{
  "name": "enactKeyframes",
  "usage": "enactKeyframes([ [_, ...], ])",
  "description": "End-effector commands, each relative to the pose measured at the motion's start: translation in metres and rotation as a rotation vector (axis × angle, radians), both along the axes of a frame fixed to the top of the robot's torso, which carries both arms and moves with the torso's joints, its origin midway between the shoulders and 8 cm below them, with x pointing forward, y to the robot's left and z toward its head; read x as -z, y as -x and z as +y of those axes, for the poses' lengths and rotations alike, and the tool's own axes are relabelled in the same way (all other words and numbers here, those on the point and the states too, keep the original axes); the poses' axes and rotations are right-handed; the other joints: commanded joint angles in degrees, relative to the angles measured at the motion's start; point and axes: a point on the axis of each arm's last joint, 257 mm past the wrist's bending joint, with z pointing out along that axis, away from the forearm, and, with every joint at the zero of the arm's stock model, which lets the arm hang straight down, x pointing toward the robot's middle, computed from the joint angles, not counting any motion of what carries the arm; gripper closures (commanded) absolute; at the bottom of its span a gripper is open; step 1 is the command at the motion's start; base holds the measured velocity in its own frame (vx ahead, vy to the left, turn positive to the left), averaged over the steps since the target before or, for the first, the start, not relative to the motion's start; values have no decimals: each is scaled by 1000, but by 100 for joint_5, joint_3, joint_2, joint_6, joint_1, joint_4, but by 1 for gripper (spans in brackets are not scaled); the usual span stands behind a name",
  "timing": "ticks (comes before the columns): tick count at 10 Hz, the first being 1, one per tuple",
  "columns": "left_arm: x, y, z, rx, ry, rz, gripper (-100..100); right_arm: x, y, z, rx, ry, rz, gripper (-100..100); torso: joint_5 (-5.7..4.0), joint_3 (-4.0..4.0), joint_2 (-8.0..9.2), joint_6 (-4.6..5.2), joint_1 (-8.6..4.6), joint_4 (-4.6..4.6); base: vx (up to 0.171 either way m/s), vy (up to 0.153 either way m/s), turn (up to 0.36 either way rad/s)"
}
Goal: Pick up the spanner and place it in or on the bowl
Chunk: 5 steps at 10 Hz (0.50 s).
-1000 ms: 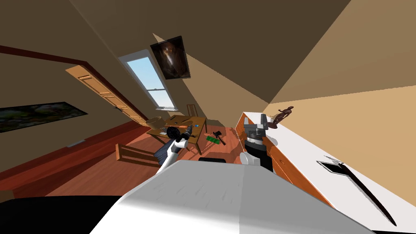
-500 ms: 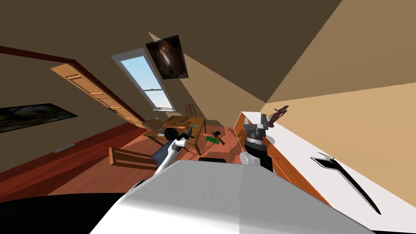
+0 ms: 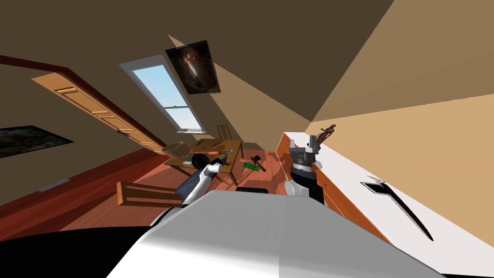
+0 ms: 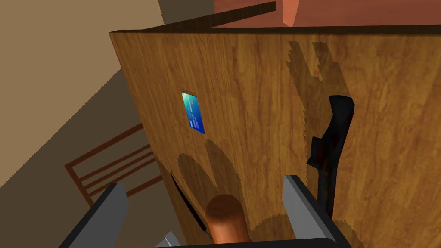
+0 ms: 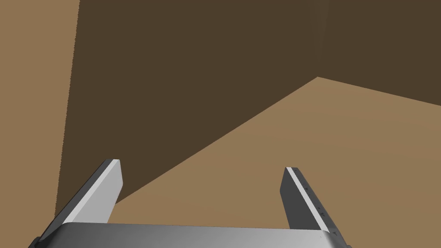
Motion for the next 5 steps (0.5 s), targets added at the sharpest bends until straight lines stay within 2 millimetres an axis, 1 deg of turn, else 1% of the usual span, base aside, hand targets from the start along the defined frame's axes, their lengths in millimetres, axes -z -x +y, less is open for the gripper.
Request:
enactKeyframes([
  [1, 18, 9, 9, -11, 0, 62, -100, 0, 0, 0, 0, 0, 0, 0, 0, 0, 0, 0, 0, 0, 17, 3, -50],
  [2, 23, 9, 13, -11, 1, 107, -100, 0, 0, 0, 0, 0, 0, 0, 0, 0, 0, -3, 1, 0, 24, 1, -97],
  [4, 47, 23, 25, -31, 5, 192, -100, 0, 0, 0, 0, 0, 0, 0, 1, -1, -2, -3, 3, -1, 23, 3, -78],
  [5, 52, 28, 27, -36, 6, 211, -100, 0, 0, 0, 0, 0, 0, 0, 1, -1, -2, -2, 2, -1, 22, 6, -34],
])
